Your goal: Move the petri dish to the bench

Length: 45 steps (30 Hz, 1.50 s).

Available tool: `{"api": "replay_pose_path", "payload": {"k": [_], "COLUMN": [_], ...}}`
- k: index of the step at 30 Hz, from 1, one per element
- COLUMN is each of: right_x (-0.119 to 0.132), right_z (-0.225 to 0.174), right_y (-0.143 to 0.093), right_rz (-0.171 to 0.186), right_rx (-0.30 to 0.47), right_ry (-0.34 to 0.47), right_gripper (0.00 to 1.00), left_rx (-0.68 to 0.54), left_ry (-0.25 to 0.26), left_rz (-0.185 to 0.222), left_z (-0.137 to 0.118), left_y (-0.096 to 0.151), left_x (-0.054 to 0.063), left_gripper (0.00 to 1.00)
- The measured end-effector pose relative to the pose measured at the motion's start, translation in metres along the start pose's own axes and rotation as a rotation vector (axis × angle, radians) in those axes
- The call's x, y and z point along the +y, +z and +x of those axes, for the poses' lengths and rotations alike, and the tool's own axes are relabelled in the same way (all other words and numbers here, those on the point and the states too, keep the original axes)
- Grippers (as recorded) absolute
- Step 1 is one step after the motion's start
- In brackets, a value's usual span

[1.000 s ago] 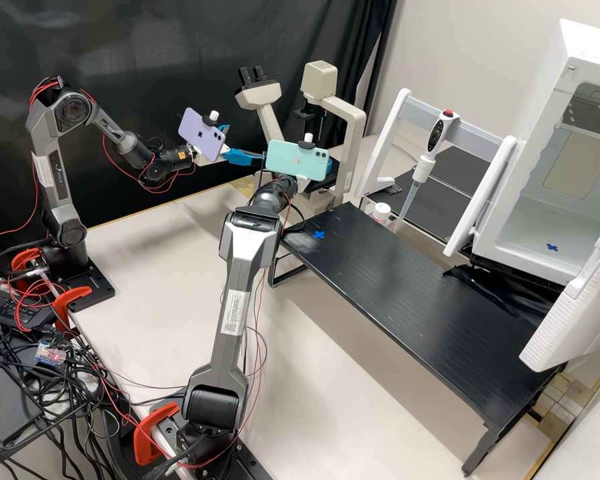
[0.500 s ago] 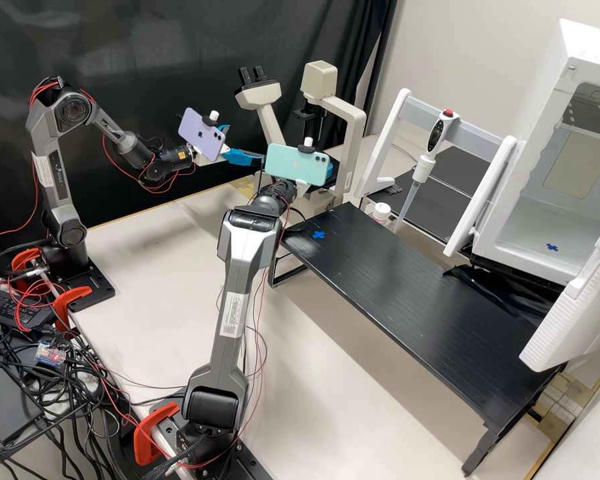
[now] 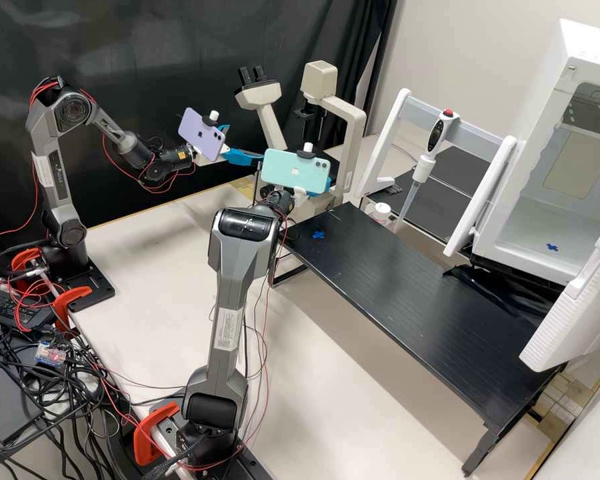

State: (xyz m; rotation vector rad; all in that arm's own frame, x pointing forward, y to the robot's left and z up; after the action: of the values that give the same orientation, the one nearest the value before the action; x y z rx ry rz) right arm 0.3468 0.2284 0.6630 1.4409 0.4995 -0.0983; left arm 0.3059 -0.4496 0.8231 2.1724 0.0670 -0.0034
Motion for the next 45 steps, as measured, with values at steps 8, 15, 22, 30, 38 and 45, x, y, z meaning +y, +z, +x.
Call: {"api": "replay_pose_path", "payload": {"k": [8, 15, 22, 30, 38, 45], "right_x": [0.017, 0.026, 0.009, -0.003, 0.0, 0.002], "right_z": [-0.06, -0.105, -0.135, -0.152, -0.152, -0.152], "right_y": [0.026, 0.049, 0.071, 0.085, 0.093, 0.093], "right_rz": [0.015, -0.001, -0.022, -0.013, 0.004, -0.007], "right_rx": [-0.014, 0.005, 0.004, 0.0, -0.006, -0.006], "right_ry": [0.067, 0.144, 0.108, 0.102, 0.122, 0.128], "right_gripper": [0.0, 0.0, 0.0, 0.0, 1.0, 1.0], "left_rx": [0.0, 0.0, 0.0, 0.0, 0.0, 0.0], "left_ry": [0.0, 0.0, 0.0, 0.0, 0.0, 0.0], "left_rz": [0.0, 0.0, 0.0, 0.0, 0.0, 0.0], "left_z": [0.0, 0.0, 0.0, 0.0, 0.0, 0.0], "left_y": [0.0, 0.0, 0.0, 0.0, 0.0, 0.0], "left_x": [0.0, 0.0, 0.0, 0.0, 0.0, 0.0], "left_gripper": [1.0, 1.0, 1.0, 1.0, 1.0, 1.0]}}
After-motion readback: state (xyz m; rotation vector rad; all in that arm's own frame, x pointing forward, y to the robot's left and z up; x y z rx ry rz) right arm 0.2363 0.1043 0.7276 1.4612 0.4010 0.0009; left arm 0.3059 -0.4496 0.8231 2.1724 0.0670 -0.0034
